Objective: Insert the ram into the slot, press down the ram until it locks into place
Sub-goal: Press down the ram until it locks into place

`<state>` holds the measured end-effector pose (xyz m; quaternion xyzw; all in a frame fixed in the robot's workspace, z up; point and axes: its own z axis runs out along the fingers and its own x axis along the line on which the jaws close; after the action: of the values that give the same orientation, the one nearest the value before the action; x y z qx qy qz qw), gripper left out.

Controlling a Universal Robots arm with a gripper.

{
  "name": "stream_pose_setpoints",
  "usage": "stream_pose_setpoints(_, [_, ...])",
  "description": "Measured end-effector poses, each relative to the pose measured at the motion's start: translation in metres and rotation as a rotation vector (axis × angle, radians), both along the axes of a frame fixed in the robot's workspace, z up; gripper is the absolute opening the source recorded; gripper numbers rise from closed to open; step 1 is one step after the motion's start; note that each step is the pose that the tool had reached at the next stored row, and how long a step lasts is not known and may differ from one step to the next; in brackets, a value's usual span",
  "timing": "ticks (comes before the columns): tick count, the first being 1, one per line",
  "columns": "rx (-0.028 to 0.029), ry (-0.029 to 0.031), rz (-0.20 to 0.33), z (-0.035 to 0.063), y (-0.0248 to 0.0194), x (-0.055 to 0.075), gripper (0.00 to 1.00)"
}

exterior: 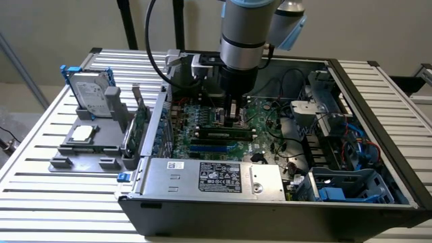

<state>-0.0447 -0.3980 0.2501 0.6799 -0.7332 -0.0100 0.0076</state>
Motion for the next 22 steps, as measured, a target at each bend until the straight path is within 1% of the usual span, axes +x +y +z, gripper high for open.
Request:
stream_pose_setpoints(8, [0.0, 0.0, 0.005, -0.003, 0.002, 0.0, 0.11])
stream_pose_setpoints(15, [-0.0006, 0.0, 0.011, -0.0093, 0.0036, 0.0, 0.11])
stream_pose_setpoints(22, [-0.003, -0.0002, 0.017, -0.015, 0.0048, 0.001, 0.11])
